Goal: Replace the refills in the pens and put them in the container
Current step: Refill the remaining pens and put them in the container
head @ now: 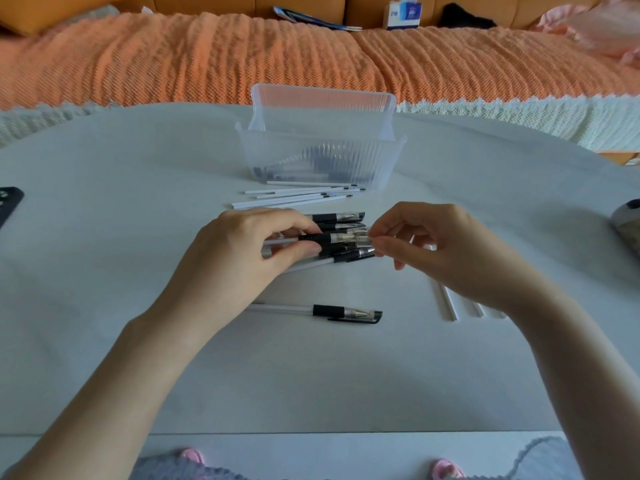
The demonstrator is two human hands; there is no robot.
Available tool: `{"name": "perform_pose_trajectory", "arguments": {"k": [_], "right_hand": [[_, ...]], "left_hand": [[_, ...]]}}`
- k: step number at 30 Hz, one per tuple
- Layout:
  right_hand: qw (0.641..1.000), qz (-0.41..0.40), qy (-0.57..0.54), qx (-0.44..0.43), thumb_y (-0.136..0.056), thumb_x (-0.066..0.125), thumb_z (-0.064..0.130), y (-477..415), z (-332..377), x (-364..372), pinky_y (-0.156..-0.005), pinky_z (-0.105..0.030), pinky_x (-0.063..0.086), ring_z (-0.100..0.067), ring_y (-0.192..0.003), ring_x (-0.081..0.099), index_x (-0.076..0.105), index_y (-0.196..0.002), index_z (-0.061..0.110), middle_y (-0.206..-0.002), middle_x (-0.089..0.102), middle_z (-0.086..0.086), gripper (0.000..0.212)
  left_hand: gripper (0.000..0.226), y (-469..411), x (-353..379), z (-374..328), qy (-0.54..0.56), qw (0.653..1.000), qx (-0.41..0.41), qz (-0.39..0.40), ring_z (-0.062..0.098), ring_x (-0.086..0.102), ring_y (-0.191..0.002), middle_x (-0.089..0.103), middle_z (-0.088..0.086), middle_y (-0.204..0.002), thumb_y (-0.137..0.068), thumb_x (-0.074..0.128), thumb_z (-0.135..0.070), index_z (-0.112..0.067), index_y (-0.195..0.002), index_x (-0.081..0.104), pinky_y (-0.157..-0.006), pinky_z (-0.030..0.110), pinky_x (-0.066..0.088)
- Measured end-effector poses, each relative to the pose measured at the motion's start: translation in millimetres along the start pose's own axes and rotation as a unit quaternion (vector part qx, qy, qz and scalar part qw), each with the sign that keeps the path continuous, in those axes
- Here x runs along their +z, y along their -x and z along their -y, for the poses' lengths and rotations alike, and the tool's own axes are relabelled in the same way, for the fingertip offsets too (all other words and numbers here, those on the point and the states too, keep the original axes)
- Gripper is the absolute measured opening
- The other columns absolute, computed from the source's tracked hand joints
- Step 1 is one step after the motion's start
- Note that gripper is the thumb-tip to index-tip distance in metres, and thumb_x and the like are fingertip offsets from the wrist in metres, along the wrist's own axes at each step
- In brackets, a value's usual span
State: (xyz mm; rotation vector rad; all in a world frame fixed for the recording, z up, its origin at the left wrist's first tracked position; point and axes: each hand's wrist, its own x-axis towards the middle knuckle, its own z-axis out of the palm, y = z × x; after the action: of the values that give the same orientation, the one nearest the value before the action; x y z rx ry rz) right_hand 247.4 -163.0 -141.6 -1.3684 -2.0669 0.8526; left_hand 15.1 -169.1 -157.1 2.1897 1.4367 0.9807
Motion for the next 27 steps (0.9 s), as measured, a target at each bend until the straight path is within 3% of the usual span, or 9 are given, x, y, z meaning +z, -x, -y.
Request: {"name": "perform_pose_trajectory", "arguments": {"k": [4,11,16,21,27], "right_hand": [[1.000,-0.011,-0.006,0.002,-0.087,0.062,0.019,-0.3,-1.2,-2.5,-0.072,-0.030,0.052,-0.012,-0.065,0.064,0.066,-0.088,0.020,-0.075,0.067,0.009,0.004],[1.000,-0.004,-0.021,-0.011,-0.085,0.065,0.019,-1.9,5.0,6.1,-0.067,-0.021,0.049,-0.009,-0.063,0.063,0.067,-0.086,0.022,-0.072,0.066,0.011,0.003],[0.999,-0.030,-0.040,-0.019,-0.084,0.066,0.011,-3.4,9.8,17.6,-0.059,-0.008,0.040,-0.004,-0.057,0.057,0.067,-0.084,0.018,-0.062,0.061,0.020,0.007],[0.997,-0.056,-0.041,-0.021,-0.084,0.065,0.008,-2.7,11.6,22.2,-0.061,-0.009,0.042,-0.002,-0.054,0.056,0.067,-0.082,0.016,-0.059,0.061,0.018,0.008],[0.998,-0.049,-0.046,-0.006,-0.084,0.064,0.008,-4.3,8.7,26.4,-0.060,-0.012,0.042,-0.002,-0.056,0.055,0.066,-0.082,0.018,-0.056,0.059,0.018,0.010]], "left_hand": [[0.022,-0.7,0.5,0.6,0.001,1.000,-0.006,-0.005,-0.001,0.060,-0.079,0.066,-0.022,-0.082,-0.074,0.062,-0.048,-0.038,-0.093,0.066,-0.073,0.028,0.048],[0.030,0.3,4.5,-2.9,0.018,1.000,-0.002,0.013,-0.002,0.063,-0.083,0.067,-0.023,-0.092,-0.073,0.059,-0.054,-0.041,-0.099,0.060,-0.075,0.032,0.051],[0.015,1.3,6.8,-2.5,0.046,0.999,-0.002,0.010,-0.012,0.060,-0.073,0.068,-0.021,-0.085,-0.074,0.076,-0.028,-0.032,-0.088,0.072,-0.072,0.020,0.048],[0.033,2.1,8.1,-6.4,0.045,0.999,-0.002,-0.004,0.002,0.065,-0.076,0.066,-0.022,-0.093,-0.071,0.067,-0.032,-0.041,-0.102,0.059,-0.074,0.030,0.048],[0.027,2.9,9.4,-7.0,0.028,0.999,-0.010,0.014,0.004,0.064,-0.076,0.066,-0.022,-0.088,-0.073,0.063,-0.037,-0.038,-0.099,0.058,-0.074,0.031,0.046]]}}
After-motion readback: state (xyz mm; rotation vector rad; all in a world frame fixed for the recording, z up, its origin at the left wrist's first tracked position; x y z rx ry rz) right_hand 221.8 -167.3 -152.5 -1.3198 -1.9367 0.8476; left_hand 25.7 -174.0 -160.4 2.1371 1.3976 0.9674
